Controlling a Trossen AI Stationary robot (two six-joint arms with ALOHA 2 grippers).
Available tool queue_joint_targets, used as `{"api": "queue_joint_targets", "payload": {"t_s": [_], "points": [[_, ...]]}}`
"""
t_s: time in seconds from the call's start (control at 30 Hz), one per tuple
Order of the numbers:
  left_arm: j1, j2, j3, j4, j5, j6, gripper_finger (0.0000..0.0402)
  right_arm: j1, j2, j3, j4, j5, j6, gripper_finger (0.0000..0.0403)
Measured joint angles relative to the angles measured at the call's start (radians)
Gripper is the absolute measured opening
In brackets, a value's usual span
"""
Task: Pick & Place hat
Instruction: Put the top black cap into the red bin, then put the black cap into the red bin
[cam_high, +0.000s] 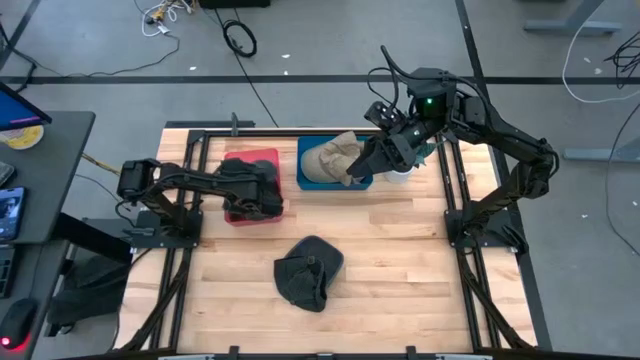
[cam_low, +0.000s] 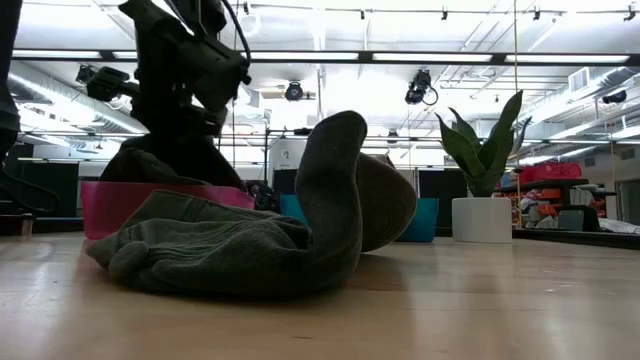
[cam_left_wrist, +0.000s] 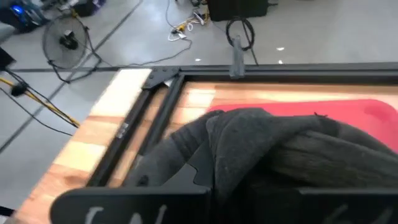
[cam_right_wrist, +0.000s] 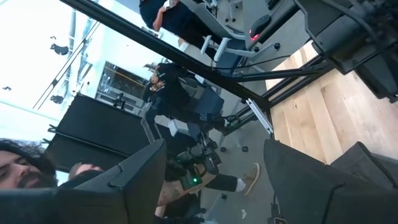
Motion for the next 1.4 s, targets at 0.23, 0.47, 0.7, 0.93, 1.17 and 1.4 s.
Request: {"api": "queue_joint_targets", "payload": {"t_s": [0.23, 0.47, 0.7, 0.93, 1.17, 1.4], "points": [[-0.001, 0.052, 0.0, 0.098, 0.022, 0.116, 0.0019, 0.0, 0.0, 0.0, -0.01, 0.0, -0.005, 0.0272], [-0.022, 0.09, 0.0, 0.163, 0.085, 0.172, 0.0047, 0.0, 0.0, 0.0, -0.021, 0.018, 0.003, 0.0272], [-0.101, 0.046, 0.0, 0.248, 0.08, 0.181, 0.0126, 0.0, 0.0, 0.0, -0.026, 0.019, -0.004, 0.0272], [-0.191, -0.046, 0.0, 0.291, 0.083, 0.121, 0.024, 0.0, 0.0, 0.0, -0.026, 0.019, -0.019, 0.0272], [-0.237, -0.174, 0.0, 0.301, 0.081, 0.043, 0.0323, 0.0, 0.0, 0.0, -0.026, 0.019, -0.032, 0.0272], [-0.245, -0.308, 0.0, 0.289, 0.072, 0.131, 0.0353, 0.0, 0.0, 0.0, -0.039, 0.034, -0.033, 0.0272]]}}
